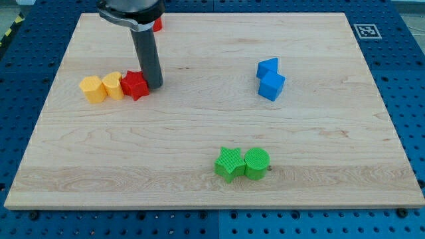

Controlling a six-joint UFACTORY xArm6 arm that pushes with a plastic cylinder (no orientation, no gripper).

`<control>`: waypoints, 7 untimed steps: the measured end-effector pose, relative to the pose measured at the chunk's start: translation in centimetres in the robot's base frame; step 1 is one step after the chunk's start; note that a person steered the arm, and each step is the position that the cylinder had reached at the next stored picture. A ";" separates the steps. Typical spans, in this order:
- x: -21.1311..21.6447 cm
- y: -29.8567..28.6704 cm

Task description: Drag the red circle towards the red star

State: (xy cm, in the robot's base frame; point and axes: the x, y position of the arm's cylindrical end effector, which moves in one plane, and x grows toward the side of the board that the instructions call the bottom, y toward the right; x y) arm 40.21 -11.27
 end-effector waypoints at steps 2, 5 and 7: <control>-6.0 0.1; -8.1 -6.9; -8.6 -8.3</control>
